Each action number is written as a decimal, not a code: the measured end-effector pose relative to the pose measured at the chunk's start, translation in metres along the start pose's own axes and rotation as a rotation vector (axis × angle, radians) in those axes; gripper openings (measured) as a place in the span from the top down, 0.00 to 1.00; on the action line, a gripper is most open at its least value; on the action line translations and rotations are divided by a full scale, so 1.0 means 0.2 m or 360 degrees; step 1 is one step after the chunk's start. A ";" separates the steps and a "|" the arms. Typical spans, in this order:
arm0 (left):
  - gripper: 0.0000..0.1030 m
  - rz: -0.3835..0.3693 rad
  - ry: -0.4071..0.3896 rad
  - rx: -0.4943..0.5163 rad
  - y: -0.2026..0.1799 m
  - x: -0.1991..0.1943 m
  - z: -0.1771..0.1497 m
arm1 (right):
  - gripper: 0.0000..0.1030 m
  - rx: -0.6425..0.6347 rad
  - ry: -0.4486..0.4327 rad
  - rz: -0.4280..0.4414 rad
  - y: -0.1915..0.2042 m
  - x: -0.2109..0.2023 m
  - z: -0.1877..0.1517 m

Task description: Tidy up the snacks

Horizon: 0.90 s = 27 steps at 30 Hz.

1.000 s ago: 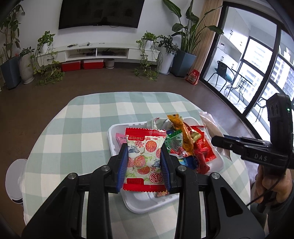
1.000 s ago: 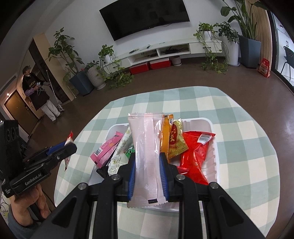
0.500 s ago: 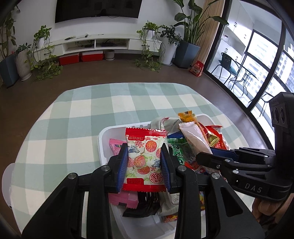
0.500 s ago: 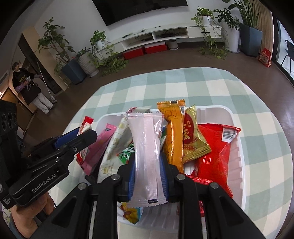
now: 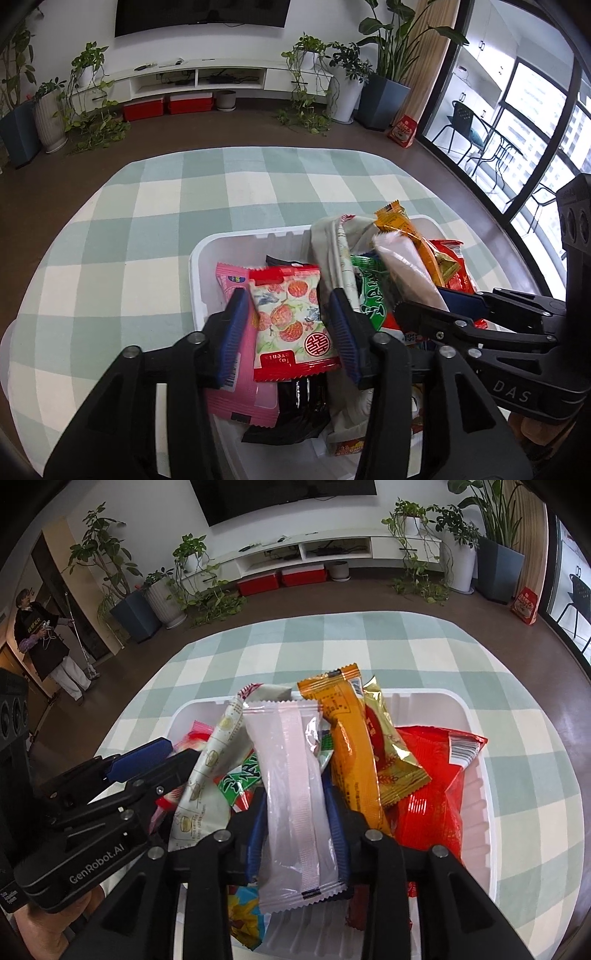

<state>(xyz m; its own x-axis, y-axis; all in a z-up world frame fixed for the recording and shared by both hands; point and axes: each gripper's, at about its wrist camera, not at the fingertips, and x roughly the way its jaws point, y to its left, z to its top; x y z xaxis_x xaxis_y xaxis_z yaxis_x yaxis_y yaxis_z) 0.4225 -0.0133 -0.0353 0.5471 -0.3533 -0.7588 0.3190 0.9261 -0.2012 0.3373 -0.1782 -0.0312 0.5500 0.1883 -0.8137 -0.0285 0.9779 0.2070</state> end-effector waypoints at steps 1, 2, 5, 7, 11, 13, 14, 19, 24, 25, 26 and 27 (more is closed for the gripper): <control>0.55 0.0002 -0.0003 0.0000 0.00 0.00 0.00 | 0.59 0.0000 -0.0004 0.0001 0.00 -0.01 0.00; 0.52 0.0007 -0.0007 0.0001 0.00 0.00 0.00 | 0.56 0.0001 -0.0007 0.0005 0.00 -0.01 0.00; 0.43 0.0030 -0.0015 -0.0010 0.01 -0.02 0.00 | 0.51 0.0002 -0.0019 0.0001 0.01 -0.03 0.00; 0.41 0.0038 -0.0016 -0.0015 0.01 -0.03 0.00 | 0.45 0.0008 -0.0032 0.0003 0.01 -0.05 0.00; 0.33 0.0040 -0.0029 -0.0028 0.01 -0.07 -0.02 | 0.37 0.0026 -0.0065 0.0000 0.01 -0.10 0.00; 0.24 0.0026 -0.0047 -0.0032 0.01 -0.09 -0.02 | 0.36 0.0039 -0.0083 0.0012 0.01 -0.13 -0.01; 0.23 0.0033 -0.0053 -0.0027 0.00 -0.10 -0.02 | 0.36 0.0045 -0.0095 0.0013 0.00 -0.15 -0.02; 0.22 0.0050 -0.0062 -0.0005 -0.03 -0.14 -0.05 | 0.32 0.0029 -0.0170 0.0001 0.02 -0.25 -0.05; 0.15 0.0095 -0.0099 0.0001 -0.05 -0.24 -0.11 | 0.29 -0.0012 -0.0238 0.0012 0.02 -0.37 -0.12; 0.12 0.0102 -0.0113 0.0002 -0.05 -0.27 -0.13 | 0.26 -0.0015 -0.0259 0.0018 0.01 -0.40 -0.14; 0.11 0.0109 -0.0128 0.0002 -0.06 -0.30 -0.15 | 0.22 -0.0013 -0.0288 0.0023 -0.01 -0.43 -0.18; 0.10 0.0118 -0.0137 0.0008 -0.08 -0.33 -0.18 | 0.21 -0.0007 -0.0308 0.0025 -0.02 -0.46 -0.20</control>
<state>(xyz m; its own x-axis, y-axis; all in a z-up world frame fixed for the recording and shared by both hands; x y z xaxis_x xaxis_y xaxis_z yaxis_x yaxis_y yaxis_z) 0.3539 0.0008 -0.0032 0.6340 -0.2939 -0.7153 0.2787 0.9496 -0.1432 0.2539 -0.1958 0.0213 0.6995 0.1829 -0.6908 -0.0416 0.9755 0.2161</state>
